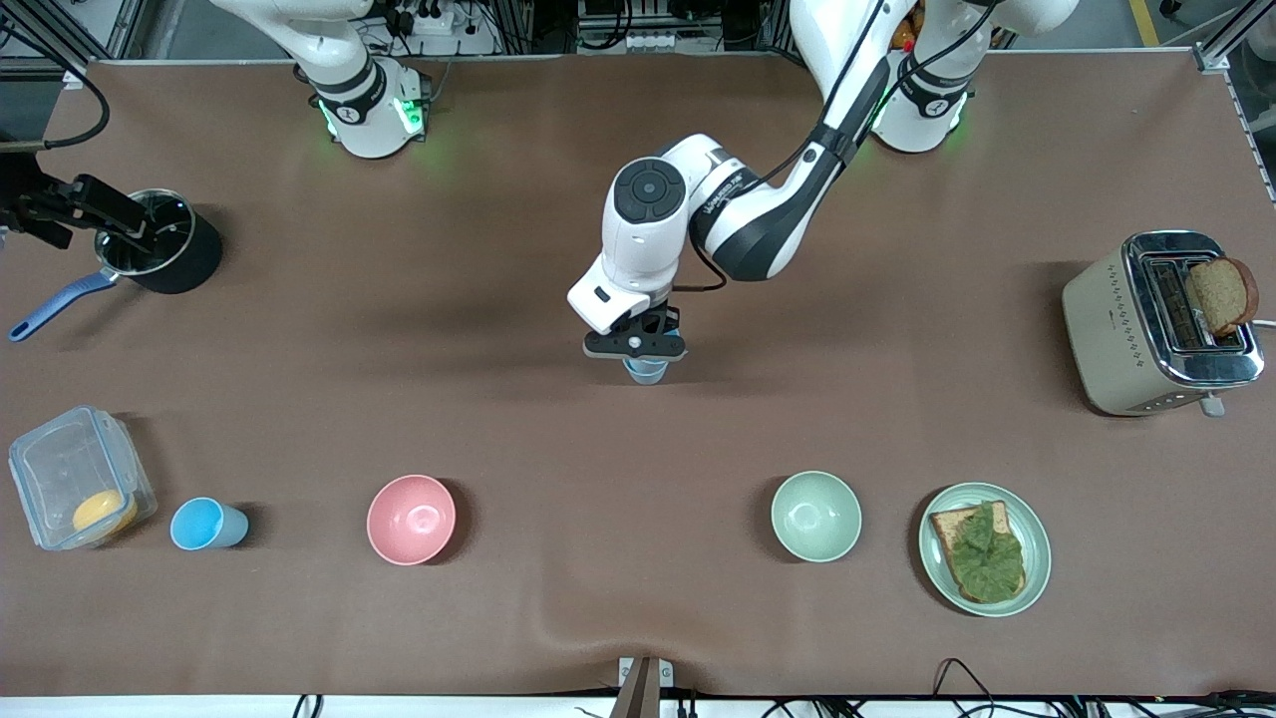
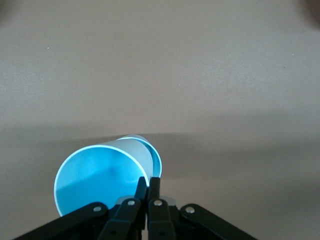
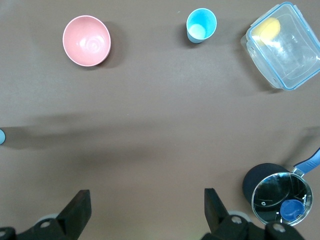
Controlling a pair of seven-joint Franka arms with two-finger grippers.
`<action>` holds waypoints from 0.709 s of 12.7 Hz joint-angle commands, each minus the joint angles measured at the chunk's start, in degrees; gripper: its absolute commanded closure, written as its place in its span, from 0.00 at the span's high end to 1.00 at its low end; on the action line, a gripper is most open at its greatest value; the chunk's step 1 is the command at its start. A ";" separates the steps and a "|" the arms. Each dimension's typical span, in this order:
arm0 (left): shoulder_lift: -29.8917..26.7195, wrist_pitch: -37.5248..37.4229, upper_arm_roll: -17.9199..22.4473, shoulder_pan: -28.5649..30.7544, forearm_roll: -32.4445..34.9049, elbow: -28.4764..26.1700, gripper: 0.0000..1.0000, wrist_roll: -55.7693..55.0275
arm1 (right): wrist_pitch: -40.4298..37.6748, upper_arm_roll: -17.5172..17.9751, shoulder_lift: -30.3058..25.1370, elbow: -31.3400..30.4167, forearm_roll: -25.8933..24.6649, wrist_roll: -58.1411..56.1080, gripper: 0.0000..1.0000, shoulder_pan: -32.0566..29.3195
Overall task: Stack blue cups with both arms
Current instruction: 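Lower the cup into the placed cup and open the left gripper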
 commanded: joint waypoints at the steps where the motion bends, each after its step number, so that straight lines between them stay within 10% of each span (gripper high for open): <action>1: 0.68 -0.21 1.37 -1.27 -0.74 1.66 0.19 -1.55 | 0.53 1.26 -0.52 -0.65 -0.44 0.64 1.00 -1.52; 3: 0.60 -0.21 1.46 -1.19 -0.74 1.57 0.48 -1.29 | 0.62 1.26 -0.43 -0.65 -0.44 0.64 1.00 -1.52; 9: -4.93 -2.05 3.05 3.02 -1.26 -1.14 0.77 -0.50 | 0.80 1.26 -0.43 -0.65 -0.44 0.64 1.00 -1.61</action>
